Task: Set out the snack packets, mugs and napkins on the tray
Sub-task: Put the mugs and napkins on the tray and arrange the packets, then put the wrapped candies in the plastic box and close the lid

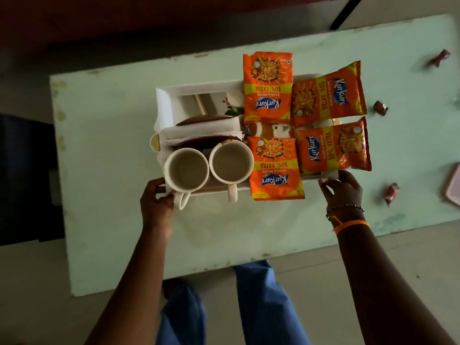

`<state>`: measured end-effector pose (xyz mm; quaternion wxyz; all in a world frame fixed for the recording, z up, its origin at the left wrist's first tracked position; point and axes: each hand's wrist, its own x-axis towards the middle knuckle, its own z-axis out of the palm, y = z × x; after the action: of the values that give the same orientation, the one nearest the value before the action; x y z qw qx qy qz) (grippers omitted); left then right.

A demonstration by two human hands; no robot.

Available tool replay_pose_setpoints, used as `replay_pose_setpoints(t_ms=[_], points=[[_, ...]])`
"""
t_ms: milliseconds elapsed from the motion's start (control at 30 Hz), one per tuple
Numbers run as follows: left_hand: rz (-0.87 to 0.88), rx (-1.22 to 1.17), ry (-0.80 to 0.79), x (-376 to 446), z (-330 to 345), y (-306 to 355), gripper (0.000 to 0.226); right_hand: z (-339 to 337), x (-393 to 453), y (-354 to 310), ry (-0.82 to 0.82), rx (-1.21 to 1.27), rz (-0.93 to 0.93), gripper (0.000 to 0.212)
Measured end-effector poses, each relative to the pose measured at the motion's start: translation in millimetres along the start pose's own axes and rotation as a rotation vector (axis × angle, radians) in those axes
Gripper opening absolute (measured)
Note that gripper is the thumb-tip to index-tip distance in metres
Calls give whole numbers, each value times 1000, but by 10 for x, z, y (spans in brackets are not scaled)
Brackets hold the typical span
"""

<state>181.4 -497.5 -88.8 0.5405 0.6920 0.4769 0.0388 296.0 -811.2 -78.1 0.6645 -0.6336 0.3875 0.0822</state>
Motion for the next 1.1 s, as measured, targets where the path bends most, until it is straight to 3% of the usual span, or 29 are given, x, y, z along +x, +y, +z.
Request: replay_pose_setpoints(t_ms=[200, 533, 767, 900, 1100], points=[[-38, 32, 17, 18, 446, 175, 29, -23, 437, -242, 4, 33, 47, 35], [-93, 32, 49, -2, 531, 196, 35, -30, 570, -283, -33, 54, 93, 36], [-464, -451, -49, -420, 551, 193, 40, -193, 383, -313, -6, 114, 137, 29], [-599, -455, -190, -999, 707, 194, 38, -495, 128, -349, 6, 82, 95, 27], [-616, -200, -664, -1795, 1282, 334, 26, -1112, 28, -442, 172, -39, -44, 18]])
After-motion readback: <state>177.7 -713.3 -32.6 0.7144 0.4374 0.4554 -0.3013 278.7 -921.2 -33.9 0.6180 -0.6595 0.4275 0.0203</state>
